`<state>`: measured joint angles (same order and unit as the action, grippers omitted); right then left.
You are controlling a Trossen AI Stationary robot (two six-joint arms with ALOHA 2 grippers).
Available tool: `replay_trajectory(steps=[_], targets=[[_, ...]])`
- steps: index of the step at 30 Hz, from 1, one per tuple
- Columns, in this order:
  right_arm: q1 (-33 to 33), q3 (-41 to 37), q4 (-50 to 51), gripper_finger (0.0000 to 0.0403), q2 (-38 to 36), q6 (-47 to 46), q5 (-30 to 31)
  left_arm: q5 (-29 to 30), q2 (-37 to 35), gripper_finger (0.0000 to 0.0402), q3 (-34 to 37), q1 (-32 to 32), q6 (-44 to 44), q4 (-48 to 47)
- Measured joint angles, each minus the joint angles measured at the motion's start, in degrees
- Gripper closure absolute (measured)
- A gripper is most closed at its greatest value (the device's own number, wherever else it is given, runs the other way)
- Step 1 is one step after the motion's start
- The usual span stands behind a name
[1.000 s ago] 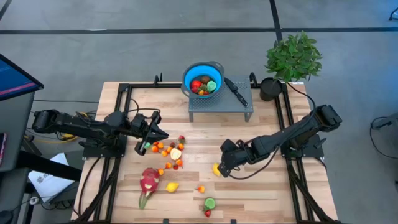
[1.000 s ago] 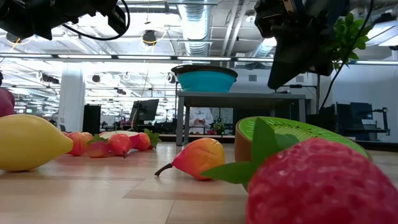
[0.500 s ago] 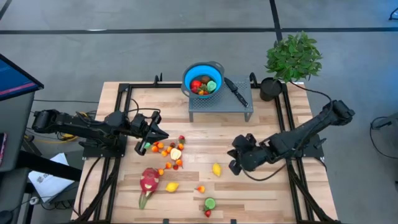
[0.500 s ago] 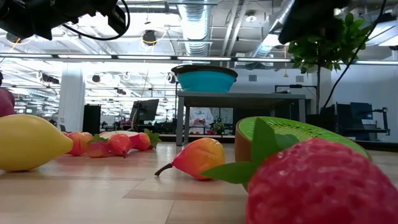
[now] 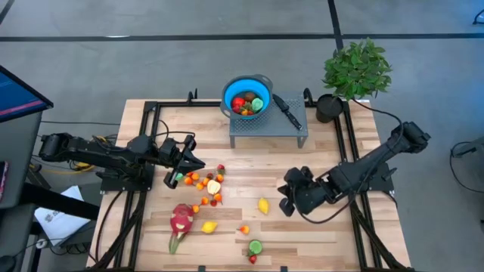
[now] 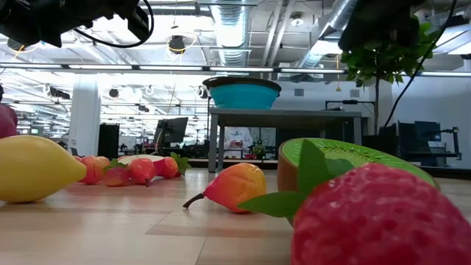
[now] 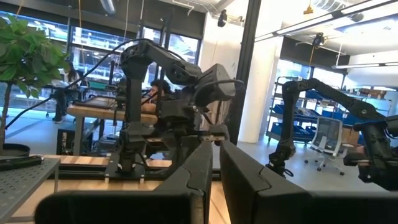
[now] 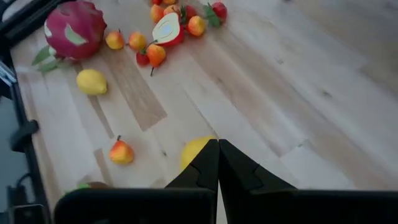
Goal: Pick & Place Fruit
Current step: Put the right lemon into the strainer bowl
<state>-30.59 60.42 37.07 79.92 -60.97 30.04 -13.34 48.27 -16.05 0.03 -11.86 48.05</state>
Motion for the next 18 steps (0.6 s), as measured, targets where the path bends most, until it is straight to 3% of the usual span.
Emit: replay_trajectory(steps=[9, 18], targets=[[0.82, 0.0, -0.91, 0.0403, 0.0, -0.27, -3.84, 0.0, 0.0, 0.0376, 0.0, 0.0, -0.02, 0.0], [1.02, 0.0, -0.89, 0.0403, 0.0, 5.92, -4.5, 0.02, 0.0, 0.0376, 0.0, 0.0, -0.02, 0.0]])
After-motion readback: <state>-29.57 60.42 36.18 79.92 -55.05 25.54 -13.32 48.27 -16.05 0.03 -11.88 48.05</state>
